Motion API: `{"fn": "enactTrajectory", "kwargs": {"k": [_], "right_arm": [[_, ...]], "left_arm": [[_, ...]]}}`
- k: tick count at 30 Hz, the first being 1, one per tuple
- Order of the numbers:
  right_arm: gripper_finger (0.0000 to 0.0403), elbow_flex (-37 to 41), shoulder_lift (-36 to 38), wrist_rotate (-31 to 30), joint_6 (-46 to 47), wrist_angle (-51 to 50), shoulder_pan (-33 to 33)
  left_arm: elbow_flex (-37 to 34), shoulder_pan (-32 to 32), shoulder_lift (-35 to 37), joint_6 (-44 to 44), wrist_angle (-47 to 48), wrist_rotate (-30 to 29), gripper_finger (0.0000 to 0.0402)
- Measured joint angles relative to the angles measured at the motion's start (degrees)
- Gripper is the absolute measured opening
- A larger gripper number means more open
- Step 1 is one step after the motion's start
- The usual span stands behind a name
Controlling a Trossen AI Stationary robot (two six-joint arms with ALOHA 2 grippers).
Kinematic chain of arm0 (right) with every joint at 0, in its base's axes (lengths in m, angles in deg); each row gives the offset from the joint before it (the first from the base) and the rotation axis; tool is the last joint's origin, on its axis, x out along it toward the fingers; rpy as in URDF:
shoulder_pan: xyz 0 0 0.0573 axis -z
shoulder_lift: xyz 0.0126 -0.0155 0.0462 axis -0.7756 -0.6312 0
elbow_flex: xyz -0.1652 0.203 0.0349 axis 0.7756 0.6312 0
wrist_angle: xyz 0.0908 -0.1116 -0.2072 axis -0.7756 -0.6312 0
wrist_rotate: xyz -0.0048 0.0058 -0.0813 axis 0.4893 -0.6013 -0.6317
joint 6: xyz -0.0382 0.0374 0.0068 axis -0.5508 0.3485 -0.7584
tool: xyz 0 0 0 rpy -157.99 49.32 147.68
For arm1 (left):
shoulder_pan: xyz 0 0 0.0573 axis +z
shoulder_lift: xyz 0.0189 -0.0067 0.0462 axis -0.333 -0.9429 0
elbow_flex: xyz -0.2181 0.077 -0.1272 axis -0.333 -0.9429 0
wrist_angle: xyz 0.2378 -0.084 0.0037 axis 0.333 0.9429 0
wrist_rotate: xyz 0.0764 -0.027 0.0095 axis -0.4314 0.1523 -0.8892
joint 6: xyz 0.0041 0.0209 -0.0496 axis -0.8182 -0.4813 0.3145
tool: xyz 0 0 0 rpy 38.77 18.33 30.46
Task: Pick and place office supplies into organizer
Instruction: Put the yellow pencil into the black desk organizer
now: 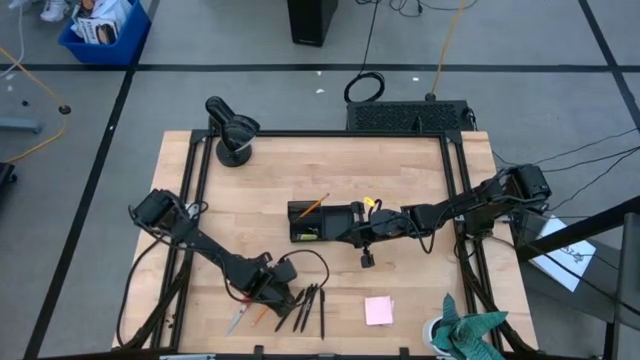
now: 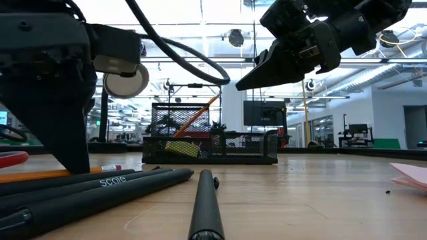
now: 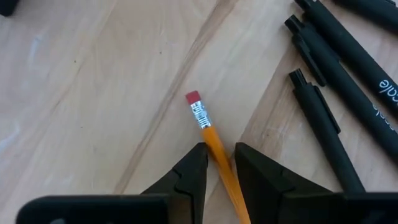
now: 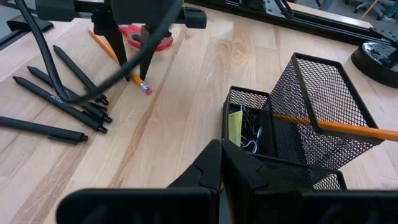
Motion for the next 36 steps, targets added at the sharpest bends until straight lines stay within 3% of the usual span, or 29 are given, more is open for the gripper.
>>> {"fn": "enactTrajectory", "kwargs": {"k": [4, 15, 36], "right_arm": [[0.0004, 0.0, 0.0, 0.0, 0.0, 0.0, 0.0], [0.0004, 0.0, 0.0, 0.0, 0.0, 0.0, 0.0], [0.0004, 0.0, 0.0, 0.0, -0.2, 0.2, 0.0]], "left_arm": [[0.5, 1.0, -2.6, 2.5, 2.5, 5.2, 0.0092], [4.1, 1.2, -4.3, 2.1, 10.0, 11.9, 0.0092], [5.7, -0.2, -4.7, 2.3, 13.1, 15.1, 0.0092]]}}
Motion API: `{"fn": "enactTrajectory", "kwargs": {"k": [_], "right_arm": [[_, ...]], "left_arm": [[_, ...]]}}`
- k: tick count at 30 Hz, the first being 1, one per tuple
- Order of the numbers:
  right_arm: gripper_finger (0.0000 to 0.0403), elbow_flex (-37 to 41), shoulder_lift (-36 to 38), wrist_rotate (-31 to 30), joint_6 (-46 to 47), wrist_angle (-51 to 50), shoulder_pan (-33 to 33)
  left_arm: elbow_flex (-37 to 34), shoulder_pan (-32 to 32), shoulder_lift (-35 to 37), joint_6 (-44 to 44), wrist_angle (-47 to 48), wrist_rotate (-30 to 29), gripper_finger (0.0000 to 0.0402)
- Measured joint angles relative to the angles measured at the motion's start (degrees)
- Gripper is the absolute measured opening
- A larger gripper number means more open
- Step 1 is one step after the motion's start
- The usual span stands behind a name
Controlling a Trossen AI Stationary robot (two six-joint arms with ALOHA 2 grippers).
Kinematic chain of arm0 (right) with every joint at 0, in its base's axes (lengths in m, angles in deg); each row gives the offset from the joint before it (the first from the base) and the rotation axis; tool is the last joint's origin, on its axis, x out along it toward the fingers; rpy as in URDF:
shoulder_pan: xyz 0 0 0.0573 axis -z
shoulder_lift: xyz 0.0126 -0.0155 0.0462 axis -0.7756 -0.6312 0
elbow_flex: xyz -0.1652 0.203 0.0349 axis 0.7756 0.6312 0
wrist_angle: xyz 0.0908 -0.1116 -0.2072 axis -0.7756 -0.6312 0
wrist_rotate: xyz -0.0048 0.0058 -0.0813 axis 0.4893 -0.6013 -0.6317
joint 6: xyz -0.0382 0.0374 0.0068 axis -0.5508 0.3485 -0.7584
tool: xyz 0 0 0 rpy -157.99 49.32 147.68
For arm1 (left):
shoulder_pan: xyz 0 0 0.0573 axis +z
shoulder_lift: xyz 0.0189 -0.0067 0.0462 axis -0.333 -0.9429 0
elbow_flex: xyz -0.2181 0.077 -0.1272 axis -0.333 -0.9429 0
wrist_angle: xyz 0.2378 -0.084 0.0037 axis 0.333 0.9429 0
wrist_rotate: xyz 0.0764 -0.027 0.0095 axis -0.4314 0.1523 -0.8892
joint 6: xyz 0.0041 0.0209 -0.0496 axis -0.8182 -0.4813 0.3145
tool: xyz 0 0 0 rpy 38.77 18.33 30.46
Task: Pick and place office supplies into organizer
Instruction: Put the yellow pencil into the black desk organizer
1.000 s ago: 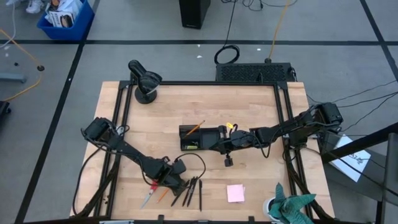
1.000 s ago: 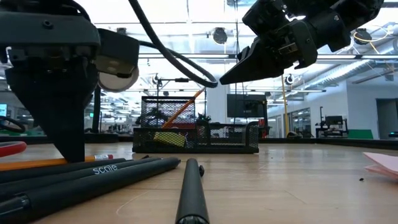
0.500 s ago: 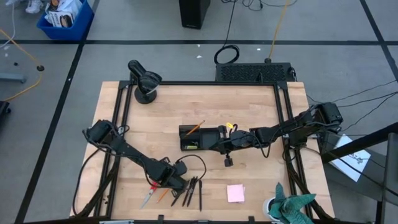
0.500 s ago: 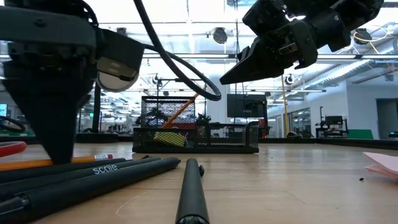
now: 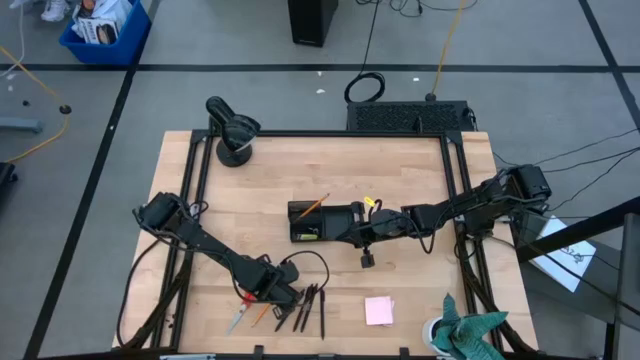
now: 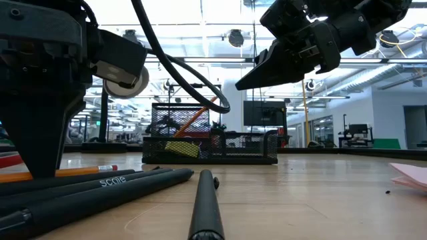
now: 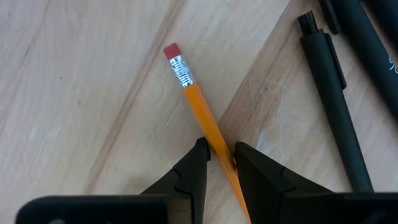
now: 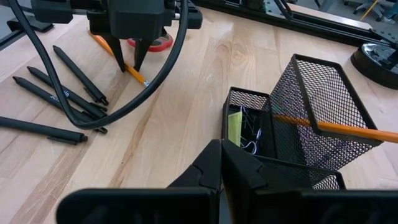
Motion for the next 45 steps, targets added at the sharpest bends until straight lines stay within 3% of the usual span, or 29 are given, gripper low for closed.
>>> {"fn": "enactTrajectory", "kwargs": {"k": [3, 8, 16, 22, 27, 31, 37, 45], "right_arm": [[0.0004, 0.0, 0.0, 0.0, 0.0, 0.0, 0.0], [0.0004, 0.0, 0.0, 0.0, 0.0, 0.0, 0.0], [0.0004, 0.0, 0.0, 0.0, 0.0, 0.2, 0.0], [0.0004, 0.0, 0.0, 0.0, 0.0, 0.3, 0.0], [0.0004, 0.0, 0.0, 0.1, 0.1, 0.3, 0.0], [0.0004, 0.0, 0.0, 0.1, 0.2, 0.3, -0.1], [0.0004, 0.0, 0.0, 0.1, -0.3, 0.2, -0.8], [0.0004, 0.0, 0.0, 0.2, 0.0, -0.2, -0.7]], "left_arm": [[0.0, 0.0, 0.0, -0.2, -0.5, -0.5, 0.0082], [0.0, 0.3, 0.0, -0.9, -1.1, -1.1, 0.0016], [0.0, 0.9, 0.2, -3.4, -2.0, -3.2, 0.0012], [-0.5, 0.9, 3.1, -7.7, -4.1, -10.5, 0.0015], [-0.6, 1.7, 7.1, -11.4, -6.3, -24.3, 0.0016], [-0.6, 1.4, 10.1, -13.9, -7.7, -26.9, 0.0005], [-0.5, 1.5, 14.3, -22.2, -12.8, -32.4, 0.0021], [-0.4, 3.4, 21.7, -44.7, -24.6, -40.1, 0.0024]]}}
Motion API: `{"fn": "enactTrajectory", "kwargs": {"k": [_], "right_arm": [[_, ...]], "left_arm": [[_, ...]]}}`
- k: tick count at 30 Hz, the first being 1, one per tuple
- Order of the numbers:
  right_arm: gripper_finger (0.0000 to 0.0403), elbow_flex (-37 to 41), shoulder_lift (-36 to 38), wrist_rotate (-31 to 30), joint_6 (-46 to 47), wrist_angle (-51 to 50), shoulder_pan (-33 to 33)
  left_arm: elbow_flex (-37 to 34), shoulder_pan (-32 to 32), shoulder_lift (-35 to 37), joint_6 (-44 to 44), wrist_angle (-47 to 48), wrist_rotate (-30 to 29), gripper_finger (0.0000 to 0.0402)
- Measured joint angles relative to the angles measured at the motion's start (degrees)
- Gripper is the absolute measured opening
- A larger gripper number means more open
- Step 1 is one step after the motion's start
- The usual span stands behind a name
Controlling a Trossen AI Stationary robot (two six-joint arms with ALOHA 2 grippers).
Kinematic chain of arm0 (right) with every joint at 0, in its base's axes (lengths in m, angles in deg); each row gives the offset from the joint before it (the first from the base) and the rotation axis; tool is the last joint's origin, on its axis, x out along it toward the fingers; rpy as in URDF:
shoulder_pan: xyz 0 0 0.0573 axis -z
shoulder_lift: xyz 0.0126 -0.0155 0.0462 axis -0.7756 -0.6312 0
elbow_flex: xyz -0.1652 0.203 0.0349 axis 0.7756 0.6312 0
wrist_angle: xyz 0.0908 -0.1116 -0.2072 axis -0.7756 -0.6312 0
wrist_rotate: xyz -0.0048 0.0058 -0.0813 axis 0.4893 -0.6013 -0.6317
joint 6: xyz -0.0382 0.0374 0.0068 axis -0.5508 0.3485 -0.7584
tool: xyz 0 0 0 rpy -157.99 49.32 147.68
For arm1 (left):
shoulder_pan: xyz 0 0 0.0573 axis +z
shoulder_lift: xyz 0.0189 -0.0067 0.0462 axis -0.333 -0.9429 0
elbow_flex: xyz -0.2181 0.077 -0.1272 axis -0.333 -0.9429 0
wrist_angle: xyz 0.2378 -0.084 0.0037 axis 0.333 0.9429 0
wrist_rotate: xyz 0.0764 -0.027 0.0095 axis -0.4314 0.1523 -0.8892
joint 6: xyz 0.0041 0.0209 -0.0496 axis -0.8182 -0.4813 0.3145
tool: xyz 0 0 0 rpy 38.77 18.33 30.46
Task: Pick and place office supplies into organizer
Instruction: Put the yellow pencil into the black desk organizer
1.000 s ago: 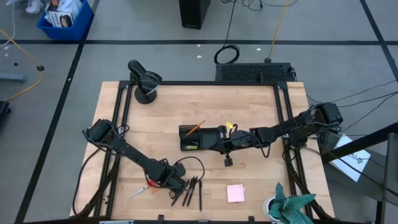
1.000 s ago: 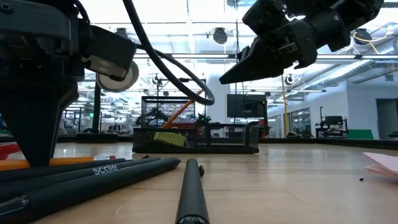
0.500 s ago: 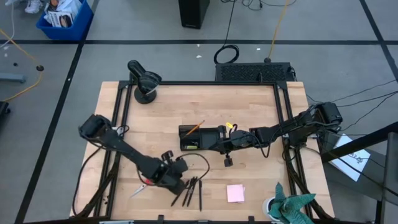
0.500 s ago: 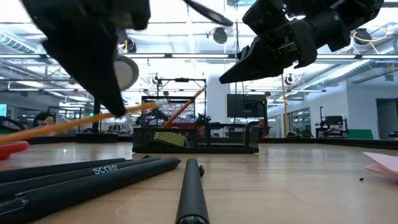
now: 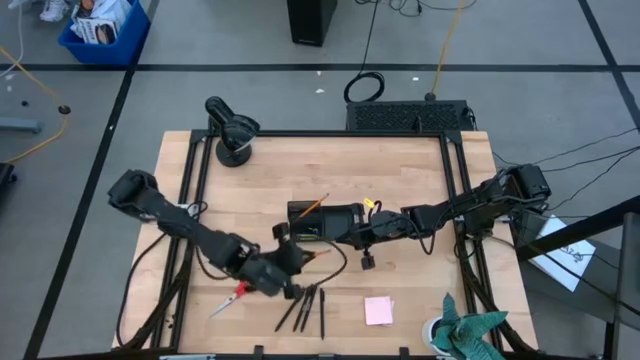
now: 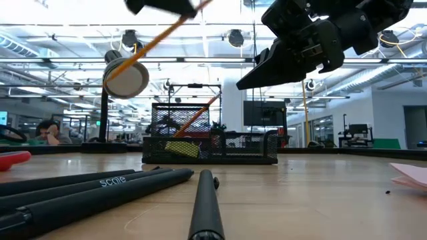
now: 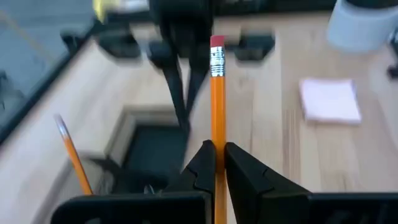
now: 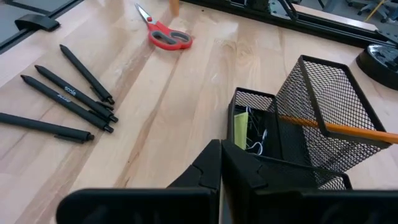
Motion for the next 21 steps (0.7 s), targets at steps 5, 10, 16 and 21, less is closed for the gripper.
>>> {"fn": "enactTrajectory", "kwargs": {"k": [5, 10, 16, 21], "right_arm": [[0.0004, 0.0, 0.0, 0.0, 0.2, 0.0, 0.0], [0.0004, 0.0, 0.0, 0.0, -0.4, -0.3, -0.4], [0.0004, 0.0, 0.0, 0.0, -0.4, -0.9, -0.4], [0.0004, 0.0, 0.0, 0.0, -0.4, -0.9, -0.4]], "left_arm": [[-0.5, 4.2, 4.8, -15.1, -9.9, 2.7, 0.0025], [-5.4, 10.0, 8.9, -23.6, -19.9, 10.8, 0.0025], [-13.0, 18.4, 12.0, -24.0, -29.3, 22.4, 0.0026], [-20.6, 24.6, 12.0, -24.8, -41.0, 31.7, 0.0026]]}}
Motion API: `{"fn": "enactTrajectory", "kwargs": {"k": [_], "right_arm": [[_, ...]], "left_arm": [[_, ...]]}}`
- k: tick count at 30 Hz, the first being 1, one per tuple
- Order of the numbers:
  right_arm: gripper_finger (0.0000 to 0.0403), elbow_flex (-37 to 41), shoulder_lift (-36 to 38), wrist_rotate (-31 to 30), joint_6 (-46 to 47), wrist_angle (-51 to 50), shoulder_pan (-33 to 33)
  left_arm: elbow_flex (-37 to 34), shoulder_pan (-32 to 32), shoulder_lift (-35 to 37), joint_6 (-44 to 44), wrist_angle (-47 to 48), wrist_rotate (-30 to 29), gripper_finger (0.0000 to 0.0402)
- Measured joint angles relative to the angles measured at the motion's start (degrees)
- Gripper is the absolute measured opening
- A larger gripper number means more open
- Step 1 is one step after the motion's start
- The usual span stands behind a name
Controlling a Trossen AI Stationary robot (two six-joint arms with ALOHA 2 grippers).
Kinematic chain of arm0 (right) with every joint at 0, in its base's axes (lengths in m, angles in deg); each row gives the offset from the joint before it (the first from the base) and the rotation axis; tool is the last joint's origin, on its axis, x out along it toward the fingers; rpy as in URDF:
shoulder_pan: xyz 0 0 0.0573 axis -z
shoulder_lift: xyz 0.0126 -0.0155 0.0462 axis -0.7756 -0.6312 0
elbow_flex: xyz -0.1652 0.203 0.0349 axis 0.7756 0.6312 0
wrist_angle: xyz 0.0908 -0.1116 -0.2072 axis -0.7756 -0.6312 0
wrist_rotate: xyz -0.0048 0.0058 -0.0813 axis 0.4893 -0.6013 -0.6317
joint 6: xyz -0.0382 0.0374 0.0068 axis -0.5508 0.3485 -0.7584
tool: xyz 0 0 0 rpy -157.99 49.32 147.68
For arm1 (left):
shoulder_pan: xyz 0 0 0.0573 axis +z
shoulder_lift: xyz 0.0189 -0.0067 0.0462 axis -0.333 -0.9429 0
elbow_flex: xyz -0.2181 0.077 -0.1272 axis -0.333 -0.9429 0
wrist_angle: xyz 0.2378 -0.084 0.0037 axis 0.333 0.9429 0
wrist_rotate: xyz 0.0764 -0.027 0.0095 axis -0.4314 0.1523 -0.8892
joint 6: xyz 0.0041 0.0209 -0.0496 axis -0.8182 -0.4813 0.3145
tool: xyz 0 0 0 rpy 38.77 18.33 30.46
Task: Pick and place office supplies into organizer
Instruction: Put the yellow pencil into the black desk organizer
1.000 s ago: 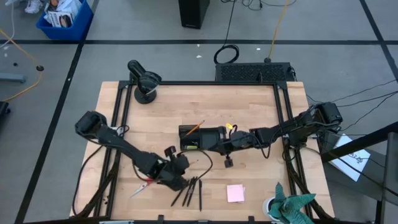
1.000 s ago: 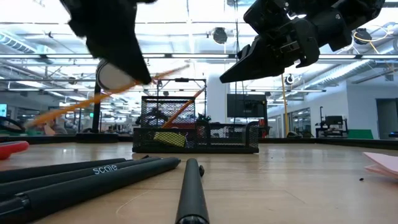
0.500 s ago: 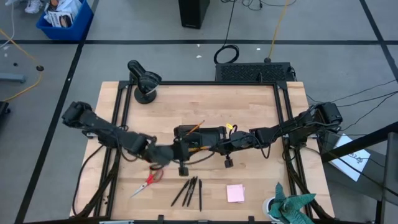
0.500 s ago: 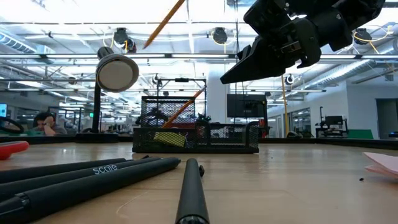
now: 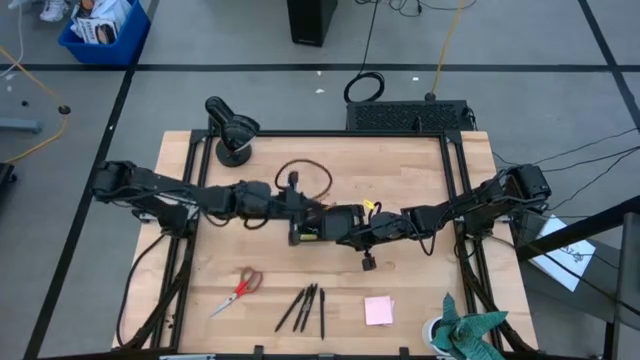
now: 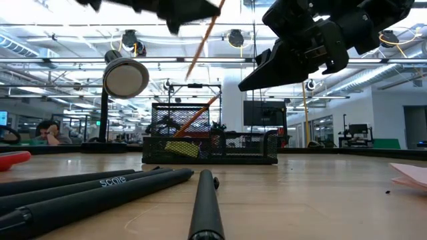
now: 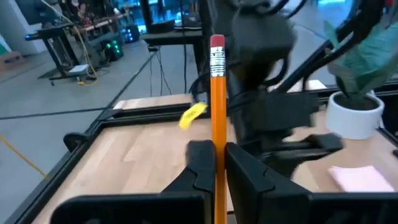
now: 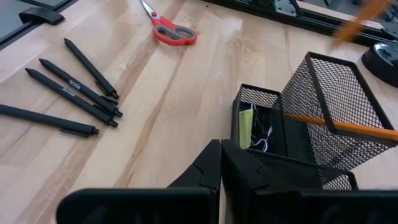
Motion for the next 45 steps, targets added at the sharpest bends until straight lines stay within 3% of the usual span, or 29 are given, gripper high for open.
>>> {"fn": "enactTrajectory", "kwargs": {"k": [7, 20, 32, 45], "right_arm": [[0.0004, 0.0, 0.0, 0.0, 0.2, 1.0, 0.0], [0.0004, 0.0, 0.0, 0.0, 1.1, 2.7, 0.0], [0.0004, 0.0, 0.0, 0.0, 1.1, 1.5, 0.0], [0.0004, 0.0, 0.0, 0.0, 0.4, 2.8, 0.0]], "left_arm": [[-6.5, 7.0, 0.1, -1.0, -10.9, 9.2, 0.0026], [-9.1, 15.3, 0.1, 3.4, -12.1, 17.4, 0.0026], [-15.8, 15.2, 0.1, 8.0, -22.2, 17.0, 0.0026], [-18.0, 13.0, 0.1, 9.7, -13.6, 8.1, 0.0026]]}}
